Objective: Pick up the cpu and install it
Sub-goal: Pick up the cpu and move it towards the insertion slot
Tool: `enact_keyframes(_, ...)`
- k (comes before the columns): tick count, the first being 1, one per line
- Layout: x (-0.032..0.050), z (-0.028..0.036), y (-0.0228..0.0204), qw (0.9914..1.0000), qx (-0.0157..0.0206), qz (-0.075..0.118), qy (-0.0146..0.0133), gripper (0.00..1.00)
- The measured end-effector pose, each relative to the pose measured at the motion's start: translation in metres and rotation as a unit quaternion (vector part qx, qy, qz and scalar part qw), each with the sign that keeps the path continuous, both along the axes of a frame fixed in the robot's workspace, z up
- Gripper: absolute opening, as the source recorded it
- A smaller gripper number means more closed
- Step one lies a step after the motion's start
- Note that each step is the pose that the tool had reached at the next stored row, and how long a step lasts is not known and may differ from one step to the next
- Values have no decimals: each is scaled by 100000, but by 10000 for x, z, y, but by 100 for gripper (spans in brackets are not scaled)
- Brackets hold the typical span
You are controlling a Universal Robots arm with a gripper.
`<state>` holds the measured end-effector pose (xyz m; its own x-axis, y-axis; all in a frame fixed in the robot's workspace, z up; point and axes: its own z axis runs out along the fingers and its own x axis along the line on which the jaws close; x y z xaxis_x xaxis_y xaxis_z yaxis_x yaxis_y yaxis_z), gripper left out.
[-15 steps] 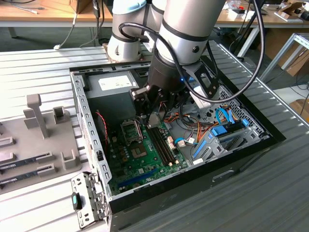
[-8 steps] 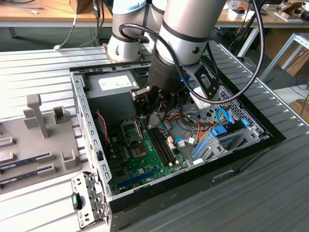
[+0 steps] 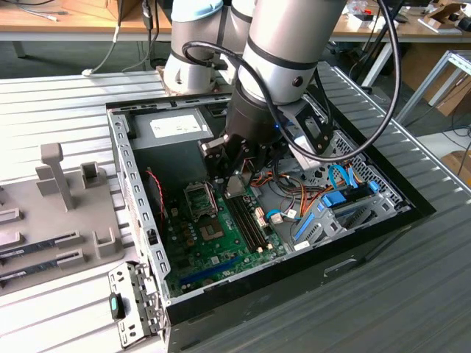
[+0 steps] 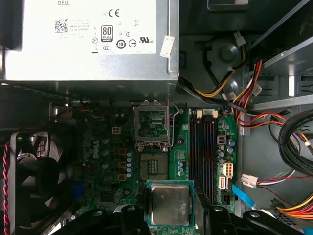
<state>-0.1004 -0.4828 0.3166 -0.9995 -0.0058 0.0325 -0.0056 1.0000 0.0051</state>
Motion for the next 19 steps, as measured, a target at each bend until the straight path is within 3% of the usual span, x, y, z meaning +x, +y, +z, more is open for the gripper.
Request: enact_keyframes(19,8,-48,-7,100000,-4,0,2,47)
